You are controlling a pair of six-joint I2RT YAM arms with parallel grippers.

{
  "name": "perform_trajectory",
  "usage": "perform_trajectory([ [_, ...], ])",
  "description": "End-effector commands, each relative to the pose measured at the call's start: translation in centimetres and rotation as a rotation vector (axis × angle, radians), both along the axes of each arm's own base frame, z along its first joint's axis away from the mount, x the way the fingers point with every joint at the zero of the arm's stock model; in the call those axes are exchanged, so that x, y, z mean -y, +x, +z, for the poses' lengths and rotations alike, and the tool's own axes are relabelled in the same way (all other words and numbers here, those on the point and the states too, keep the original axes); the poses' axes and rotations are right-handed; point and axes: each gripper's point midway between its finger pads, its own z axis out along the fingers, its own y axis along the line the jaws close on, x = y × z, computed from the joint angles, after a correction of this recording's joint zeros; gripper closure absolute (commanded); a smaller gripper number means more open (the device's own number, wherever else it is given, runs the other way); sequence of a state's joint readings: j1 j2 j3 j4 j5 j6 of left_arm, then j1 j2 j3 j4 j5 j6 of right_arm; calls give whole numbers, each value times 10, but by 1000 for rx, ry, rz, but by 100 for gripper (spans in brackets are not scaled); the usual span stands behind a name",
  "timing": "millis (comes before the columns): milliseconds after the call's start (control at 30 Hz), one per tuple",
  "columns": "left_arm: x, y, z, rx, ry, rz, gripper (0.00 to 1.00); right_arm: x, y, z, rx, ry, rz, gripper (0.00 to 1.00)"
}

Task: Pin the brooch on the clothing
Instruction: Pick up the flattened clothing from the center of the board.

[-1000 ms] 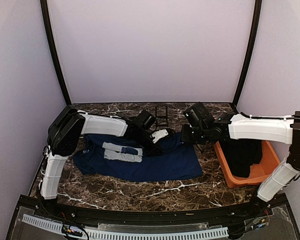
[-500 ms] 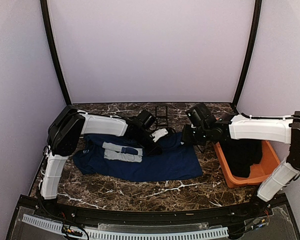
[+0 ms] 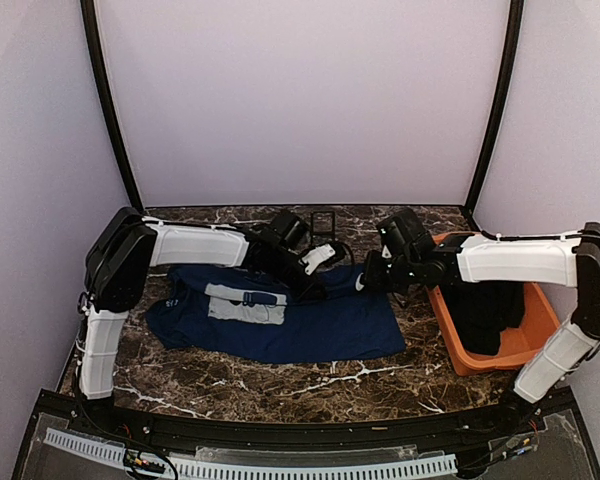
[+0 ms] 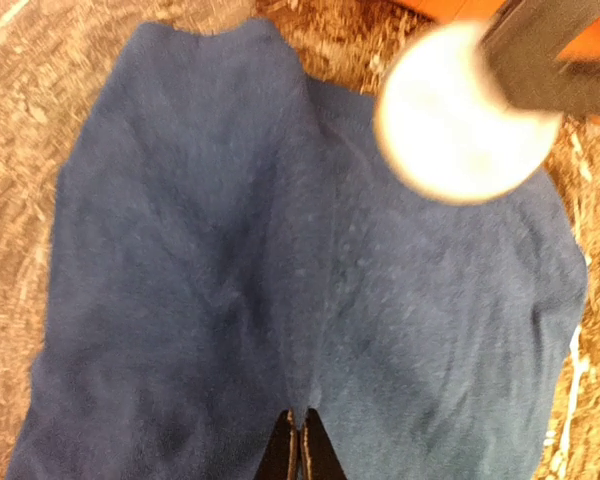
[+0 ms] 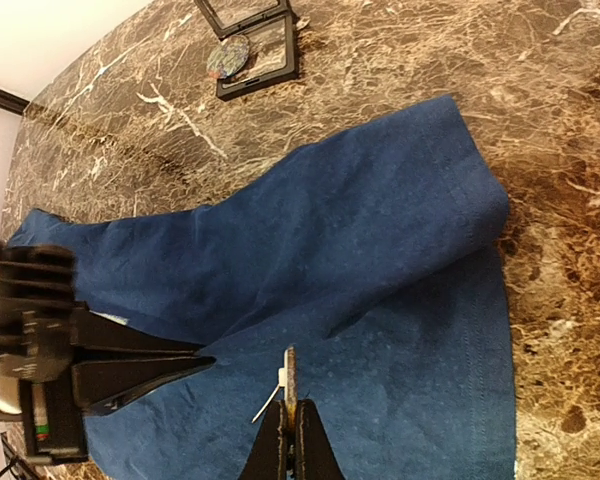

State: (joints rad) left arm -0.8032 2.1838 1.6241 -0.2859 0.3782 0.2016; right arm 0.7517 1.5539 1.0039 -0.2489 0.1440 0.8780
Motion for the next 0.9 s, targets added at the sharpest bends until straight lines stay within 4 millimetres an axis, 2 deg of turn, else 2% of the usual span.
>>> perform_trajectory([
  [0, 1, -5, 41, 15, -75, 13, 99, -14, 10, -2, -14, 44, 7, 100],
  [200, 1, -10, 50, 8, -98, 3, 99, -20, 14, -3, -27, 57, 0, 100],
  [400, 2, -12, 51, 3, -110, -5, 99, -21, 20, 1, -12, 60, -15, 100],
  [700, 3, -14, 53, -2, -134, -2, 99, -23, 20, -17, -55, 32, -19, 100],
  [867, 4, -14, 56, 0, -150, -3, 99, -25, 20, -20, -60, 34, -13, 100],
])
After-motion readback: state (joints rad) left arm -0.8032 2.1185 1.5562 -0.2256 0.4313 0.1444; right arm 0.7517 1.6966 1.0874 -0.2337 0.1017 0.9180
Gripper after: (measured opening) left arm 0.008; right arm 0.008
